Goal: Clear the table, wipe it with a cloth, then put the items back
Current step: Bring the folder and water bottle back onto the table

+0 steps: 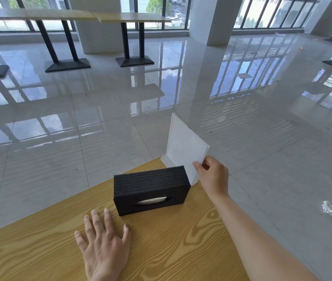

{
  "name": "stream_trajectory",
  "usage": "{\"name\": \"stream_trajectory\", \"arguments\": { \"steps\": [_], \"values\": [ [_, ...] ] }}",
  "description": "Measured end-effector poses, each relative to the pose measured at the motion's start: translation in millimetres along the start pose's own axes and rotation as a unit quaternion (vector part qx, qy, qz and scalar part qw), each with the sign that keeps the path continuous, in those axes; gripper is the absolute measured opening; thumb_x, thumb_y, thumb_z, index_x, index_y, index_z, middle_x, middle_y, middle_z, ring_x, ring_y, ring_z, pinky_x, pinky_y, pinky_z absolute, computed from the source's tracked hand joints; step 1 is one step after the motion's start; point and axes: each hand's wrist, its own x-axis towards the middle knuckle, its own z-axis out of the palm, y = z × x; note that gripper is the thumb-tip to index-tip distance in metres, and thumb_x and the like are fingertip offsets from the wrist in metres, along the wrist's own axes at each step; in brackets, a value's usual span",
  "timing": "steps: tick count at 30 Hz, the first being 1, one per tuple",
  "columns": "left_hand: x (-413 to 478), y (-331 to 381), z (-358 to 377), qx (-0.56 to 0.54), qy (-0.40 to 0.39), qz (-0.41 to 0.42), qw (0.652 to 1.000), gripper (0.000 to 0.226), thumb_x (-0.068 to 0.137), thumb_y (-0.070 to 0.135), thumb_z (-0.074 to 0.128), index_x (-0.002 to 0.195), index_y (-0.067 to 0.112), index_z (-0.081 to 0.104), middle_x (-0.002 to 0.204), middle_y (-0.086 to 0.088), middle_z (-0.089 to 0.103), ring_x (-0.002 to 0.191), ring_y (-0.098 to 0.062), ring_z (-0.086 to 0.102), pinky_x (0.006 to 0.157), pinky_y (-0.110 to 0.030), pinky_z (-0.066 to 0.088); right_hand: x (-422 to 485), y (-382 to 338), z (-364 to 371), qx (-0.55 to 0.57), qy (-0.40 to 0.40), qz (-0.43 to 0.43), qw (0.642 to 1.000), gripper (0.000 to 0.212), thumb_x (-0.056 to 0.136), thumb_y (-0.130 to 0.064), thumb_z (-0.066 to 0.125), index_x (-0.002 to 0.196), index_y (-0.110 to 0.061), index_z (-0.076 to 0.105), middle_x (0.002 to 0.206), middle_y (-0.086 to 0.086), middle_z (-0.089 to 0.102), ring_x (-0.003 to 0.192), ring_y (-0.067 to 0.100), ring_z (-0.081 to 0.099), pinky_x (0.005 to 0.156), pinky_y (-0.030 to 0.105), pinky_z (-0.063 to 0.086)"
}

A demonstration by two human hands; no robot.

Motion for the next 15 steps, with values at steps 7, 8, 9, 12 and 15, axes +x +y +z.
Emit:
{"name": "stream_trajectory", "arguments": {
  "steps": [7, 8, 9, 12, 15],
  "values": [
    [1.1, -0.3, 1.8, 0.008, -0.006, -0.001, 1.000, 0.088, 0.085, 0.072, 0.008, 0.159, 0.024, 0.013, 0.167, -0.008, 0.007, 0.154, -0.028, -0.001, 0.121, -0.055, -0.003, 1.3, 2.4, -0.1, -0.004, 0.001, -0.002, 1.000, 0.013, 0.088, -0.024, 0.075, 0.086, -0.011, 0.073, 0.077, -0.006, 0.071, 0.068, 0.009, 0.061, 0.055, 0.006, 0.036],
    [1.7, 0.1, 1.2, 0.009, -0.007, 0.000, 1.000, 0.088, 0.085, 0.072, 0.007, 0.159, 0.025, 0.011, 0.167, -0.008, 0.006, 0.154, -0.027, -0.003, 0.121, -0.054, -0.004, 1.4, 2.7, -0.1, -0.005, 0.001, -0.003, 1.000, 0.013, 0.088, -0.024, 0.075, 0.087, -0.011, 0.073, 0.078, -0.006, 0.071, 0.069, 0.010, 0.061, 0.057, 0.007, 0.037],
    [1.9, -0.2, 1.7, 0.009, -0.006, 0.000, 1.000, 0.088, 0.085, 0.072, 0.007, 0.159, 0.025, 0.011, 0.168, -0.008, 0.005, 0.154, -0.027, -0.003, 0.121, -0.054, -0.004, 1.4, 3.3, -0.2, -0.005, 0.000, -0.003, 1.000, 0.014, 0.088, -0.024, 0.075, 0.087, -0.011, 0.073, 0.078, -0.006, 0.071, 0.071, 0.011, 0.063, 0.058, 0.009, 0.038],
    [1.4, 0.5, 1.0, 0.005, -0.004, 0.000, 1.000, 0.087, 0.086, 0.072, 0.008, 0.159, 0.024, 0.013, 0.167, -0.009, 0.007, 0.154, -0.028, -0.002, 0.121, -0.055, -0.004, 1.5, 4.4, -0.8, -0.001, -0.004, -0.002, 1.000, 0.014, 0.087, -0.026, 0.075, 0.089, -0.012, 0.072, 0.077, -0.008, 0.069, 0.073, 0.013, 0.064, 0.059, 0.011, 0.039],
    [1.3, 0.2, 0.7, 0.010, -0.008, -0.003, 1.000, 0.088, 0.085, 0.072, 0.006, 0.159, 0.025, 0.009, 0.168, -0.008, 0.003, 0.154, -0.027, -0.004, 0.121, -0.054, -0.005, 1.5, 4.6, -1.5, 0.003, -0.008, -0.006, 1.000, 0.016, 0.086, -0.028, 0.077, 0.094, -0.014, 0.071, 0.082, -0.009, 0.070, 0.076, 0.010, 0.065, 0.062, 0.012, 0.041]
  ]
}}
